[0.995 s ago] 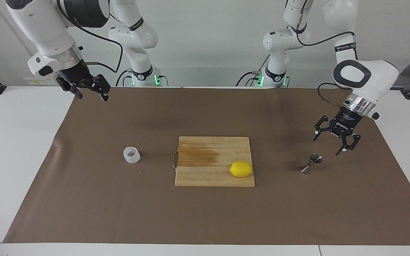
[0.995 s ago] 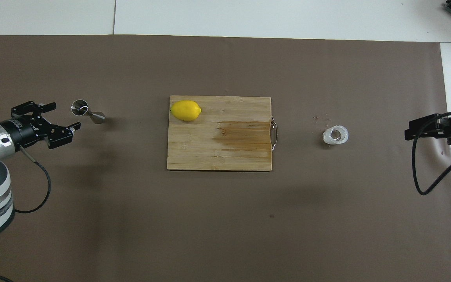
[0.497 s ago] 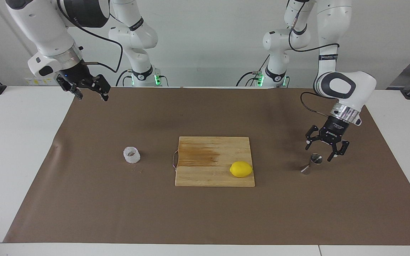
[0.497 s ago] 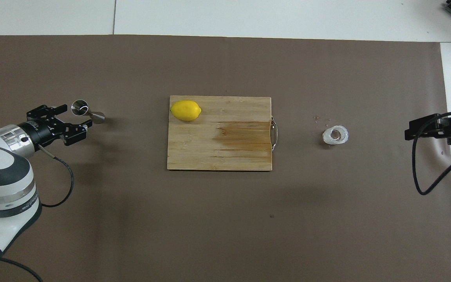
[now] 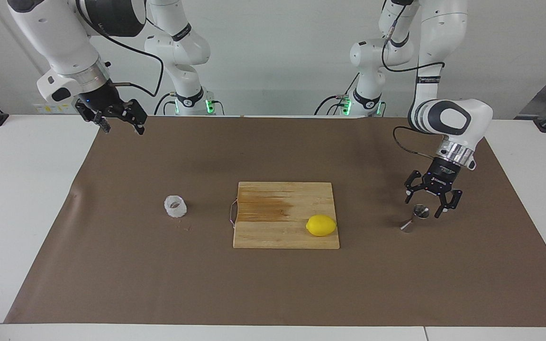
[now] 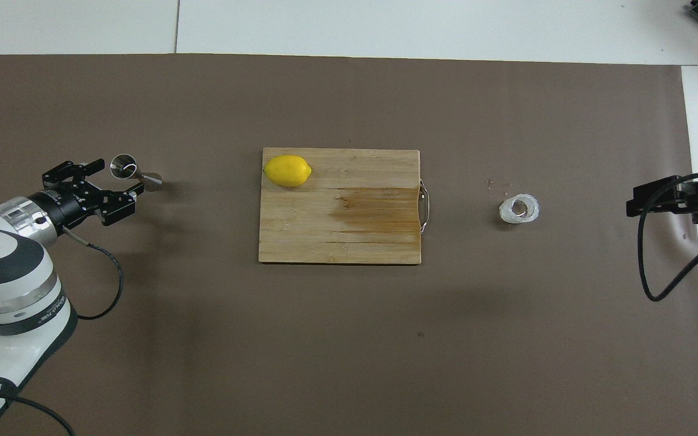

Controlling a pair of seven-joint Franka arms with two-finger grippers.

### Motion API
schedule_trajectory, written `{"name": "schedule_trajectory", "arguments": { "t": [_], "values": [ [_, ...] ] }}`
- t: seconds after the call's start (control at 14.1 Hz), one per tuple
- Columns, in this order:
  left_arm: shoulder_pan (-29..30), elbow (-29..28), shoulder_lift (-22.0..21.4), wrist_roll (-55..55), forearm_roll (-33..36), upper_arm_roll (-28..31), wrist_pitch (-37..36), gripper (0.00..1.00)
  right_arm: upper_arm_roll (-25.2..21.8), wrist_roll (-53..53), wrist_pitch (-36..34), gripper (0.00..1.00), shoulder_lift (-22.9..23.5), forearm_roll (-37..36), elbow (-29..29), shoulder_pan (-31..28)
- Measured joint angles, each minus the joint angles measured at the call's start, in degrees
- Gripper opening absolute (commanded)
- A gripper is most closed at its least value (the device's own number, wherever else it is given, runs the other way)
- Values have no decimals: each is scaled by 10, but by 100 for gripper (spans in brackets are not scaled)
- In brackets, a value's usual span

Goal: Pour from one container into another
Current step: 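Lift the silver cup with the left gripper and carry it toward the board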

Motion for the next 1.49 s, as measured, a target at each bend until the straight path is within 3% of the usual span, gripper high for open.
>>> {"name": "schedule_trajectory", "arguments": {
  "t": [0.57,0.71,0.92,1.35,1.49],
  "values": [
    [-9,2,0,31,-20,-3,1,99,0,0,0,100,0,0,0,0],
    [-9,2,0,31,-21,-2,1,88,0,0,0,100,0,0,0,0],
    [-8,2,0,31,-22,-1,3,60,0,0,0,100,0,0,0,0],
    [-8,2,0,32,-22,-1,5,59,0,0,0,100,0,0,0,0],
    [-8,2,0,32,-22,-1,6,46,0,0,0,100,0,0,0,0]
  ]
}}
